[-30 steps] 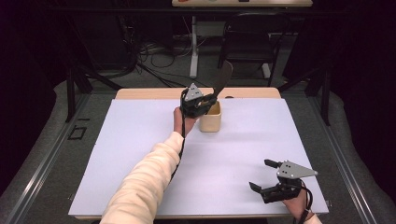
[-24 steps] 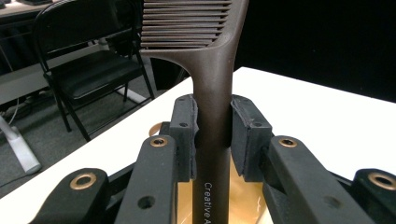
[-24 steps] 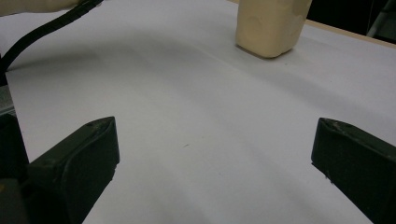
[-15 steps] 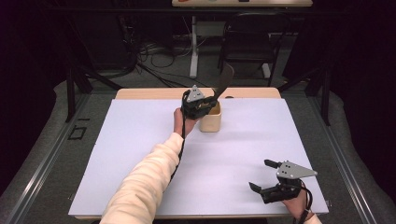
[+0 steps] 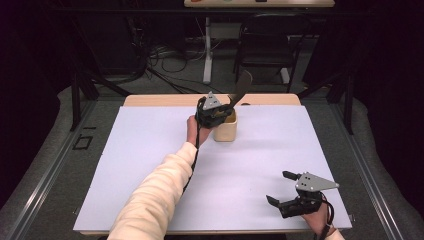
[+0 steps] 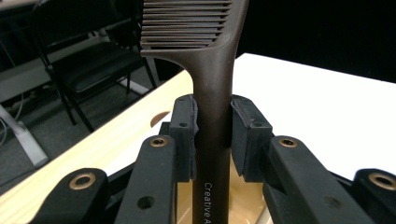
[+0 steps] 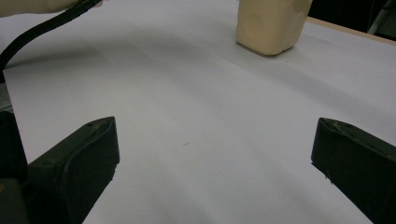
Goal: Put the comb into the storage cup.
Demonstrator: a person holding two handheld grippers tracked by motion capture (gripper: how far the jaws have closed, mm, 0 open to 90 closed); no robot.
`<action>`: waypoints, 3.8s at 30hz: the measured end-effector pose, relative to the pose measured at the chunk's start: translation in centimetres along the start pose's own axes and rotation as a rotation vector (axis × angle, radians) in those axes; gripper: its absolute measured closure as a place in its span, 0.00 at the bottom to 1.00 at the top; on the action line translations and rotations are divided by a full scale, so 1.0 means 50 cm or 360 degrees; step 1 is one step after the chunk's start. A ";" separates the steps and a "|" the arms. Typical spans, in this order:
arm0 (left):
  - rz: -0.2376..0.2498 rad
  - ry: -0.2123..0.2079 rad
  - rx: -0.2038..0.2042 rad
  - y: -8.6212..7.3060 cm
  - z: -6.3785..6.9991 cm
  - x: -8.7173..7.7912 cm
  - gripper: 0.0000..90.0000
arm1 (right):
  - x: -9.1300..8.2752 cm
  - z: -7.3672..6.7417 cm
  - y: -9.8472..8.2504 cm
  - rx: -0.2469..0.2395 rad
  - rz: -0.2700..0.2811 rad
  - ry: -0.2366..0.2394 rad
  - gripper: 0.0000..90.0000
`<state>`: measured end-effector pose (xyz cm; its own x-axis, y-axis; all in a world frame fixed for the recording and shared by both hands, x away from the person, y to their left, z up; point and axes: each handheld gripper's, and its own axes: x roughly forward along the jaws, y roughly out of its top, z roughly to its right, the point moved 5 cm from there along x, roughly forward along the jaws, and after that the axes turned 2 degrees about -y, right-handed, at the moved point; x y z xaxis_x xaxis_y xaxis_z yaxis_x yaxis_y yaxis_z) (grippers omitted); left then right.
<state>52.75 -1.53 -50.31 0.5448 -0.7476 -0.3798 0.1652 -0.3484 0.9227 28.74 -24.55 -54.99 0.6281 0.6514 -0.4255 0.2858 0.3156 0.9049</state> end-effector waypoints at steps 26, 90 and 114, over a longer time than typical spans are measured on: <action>-0.0148 0.0029 -0.0098 0.004 -0.003 -0.023 0.30 | -0.002 0.002 0.001 0.0001 0.0008 -0.0007 0.01; -0.0503 0.0182 -0.0151 -0.071 0.033 -0.307 0.00 | 0.003 0.001 -0.001 0.0001 -0.0019 -0.0013 0.01; -0.0480 0.0277 -0.0243 -0.160 0.055 -0.404 0.00 | 0.003 -0.001 -0.001 0.0003 -0.0024 -0.0011 0.01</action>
<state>38.16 14.79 -50.19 0.5824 -0.5125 -0.6310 0.4530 -0.4399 0.7754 28.81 -24.45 -55.08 0.6288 0.6416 -0.4392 0.2968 0.3241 0.8983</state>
